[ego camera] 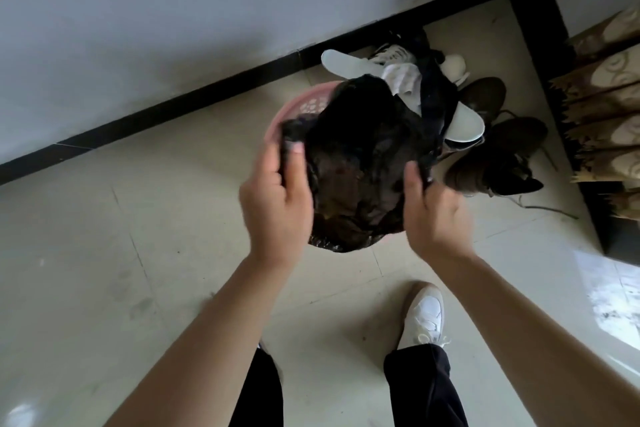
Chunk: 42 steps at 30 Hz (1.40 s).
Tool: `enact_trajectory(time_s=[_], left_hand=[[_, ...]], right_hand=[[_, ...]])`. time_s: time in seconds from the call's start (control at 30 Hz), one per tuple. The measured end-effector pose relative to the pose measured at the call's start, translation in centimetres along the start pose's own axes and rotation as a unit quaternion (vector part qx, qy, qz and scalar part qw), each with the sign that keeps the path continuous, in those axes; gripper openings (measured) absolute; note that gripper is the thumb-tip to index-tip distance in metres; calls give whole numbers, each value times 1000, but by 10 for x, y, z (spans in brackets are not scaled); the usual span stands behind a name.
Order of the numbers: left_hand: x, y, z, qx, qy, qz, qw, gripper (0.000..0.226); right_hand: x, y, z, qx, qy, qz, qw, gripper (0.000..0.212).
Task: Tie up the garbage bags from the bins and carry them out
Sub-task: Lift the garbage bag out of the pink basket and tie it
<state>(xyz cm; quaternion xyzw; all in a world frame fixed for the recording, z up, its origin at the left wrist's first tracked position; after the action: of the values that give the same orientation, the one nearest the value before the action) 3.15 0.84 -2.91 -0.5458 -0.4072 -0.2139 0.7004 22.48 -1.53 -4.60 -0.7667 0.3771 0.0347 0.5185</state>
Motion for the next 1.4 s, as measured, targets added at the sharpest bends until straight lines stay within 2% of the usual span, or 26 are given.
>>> enact_trajectory(time_s=[0.03,0.1,0.17,0.23,0.37,0.43,0.5,0.63,0.7,0.77,0.83,0.97,1.13,1.2,1.27,1.4], left_hand=[[-2,-6,5,59,-45,-5,997,27],[-9,-18,13,110,-82,-27,990,27],[-15,-30,19,104,-101,-75,987,26],[-14,-41,21,85,-108,-114,984,28],[15,-59,16,39,-58,-70,995,21],[31,-67,19,22,-45,-81,995,24],[48,-83,29,36,-35,-111,993,25],[76,-119,48,77,-39,-137,987,25],[93,-145,53,111,-13,-154,982,24],[110,-179,58,157,27,-181,971,20],[122,-207,63,190,55,-207,958,17],[121,-260,70,244,80,-200,946,14],[95,-313,70,238,119,-136,954,2],[84,-329,68,251,99,-87,959,9],[71,-346,66,254,70,-57,963,19],[33,-374,63,234,-4,-54,971,31]], right_hand=[[0,-9,2,58,-5,7,998,48],[-1,-30,5,154,-18,25,988,38],[-8,-51,3,235,-62,84,966,32],[-19,-70,-4,277,-119,154,941,27],[-46,-93,-14,215,-144,178,949,21],[-62,-105,-21,221,-161,198,941,16],[-83,-120,-30,232,-182,238,925,8],[-122,-135,-43,165,-201,210,942,22],[-149,-148,-56,195,-243,242,919,16],[-181,-162,-71,226,-302,295,878,9],[-208,-168,-79,232,-351,300,856,11],[-256,-147,-94,206,-368,224,878,20],[-302,-119,-127,171,-353,225,892,27],[-313,-113,-136,168,-333,231,899,30],[-324,-102,-144,150,-289,220,920,34],[-331,-73,-154,107,-249,124,955,35]])
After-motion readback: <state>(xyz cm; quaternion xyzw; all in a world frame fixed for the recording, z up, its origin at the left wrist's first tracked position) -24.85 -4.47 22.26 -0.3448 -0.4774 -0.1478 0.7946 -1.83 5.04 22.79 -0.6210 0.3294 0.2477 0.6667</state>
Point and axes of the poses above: each hand's wrist, its own z-axis towards the middle knuckle, its own y-axis out of the palm, x = y × z, the point moved 2 cm from there along z, towards the middle knuckle, and after that the axes turned 1 degree about -y, right-handed, at the moved point
